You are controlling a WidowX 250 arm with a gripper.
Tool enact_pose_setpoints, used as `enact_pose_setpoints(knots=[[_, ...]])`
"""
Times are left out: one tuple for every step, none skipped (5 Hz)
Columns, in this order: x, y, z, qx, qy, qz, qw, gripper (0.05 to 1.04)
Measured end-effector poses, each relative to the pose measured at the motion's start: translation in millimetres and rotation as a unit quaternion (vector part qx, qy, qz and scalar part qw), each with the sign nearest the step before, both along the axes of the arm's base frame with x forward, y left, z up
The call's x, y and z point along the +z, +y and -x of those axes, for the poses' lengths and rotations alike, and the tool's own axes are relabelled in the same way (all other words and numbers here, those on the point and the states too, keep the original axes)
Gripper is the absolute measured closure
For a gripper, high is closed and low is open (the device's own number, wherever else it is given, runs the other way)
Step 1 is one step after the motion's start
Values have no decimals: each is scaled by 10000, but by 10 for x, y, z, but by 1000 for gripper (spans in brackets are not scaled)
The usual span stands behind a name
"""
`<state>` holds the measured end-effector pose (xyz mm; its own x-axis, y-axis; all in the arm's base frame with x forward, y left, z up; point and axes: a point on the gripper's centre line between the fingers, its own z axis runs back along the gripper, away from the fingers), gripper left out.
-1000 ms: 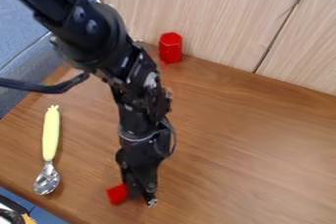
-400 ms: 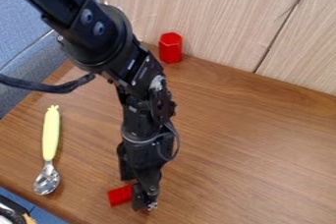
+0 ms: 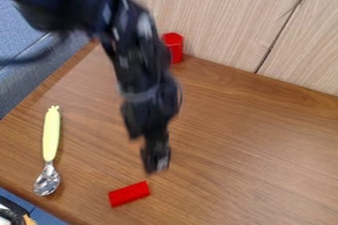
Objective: Move the red object to the front of the table near the spoon
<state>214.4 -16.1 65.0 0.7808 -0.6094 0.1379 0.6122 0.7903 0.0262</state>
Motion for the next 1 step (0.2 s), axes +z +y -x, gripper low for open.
enact_pose_setpoints(knots=[[317,-36,-58,144,-115,183,9997,83]])
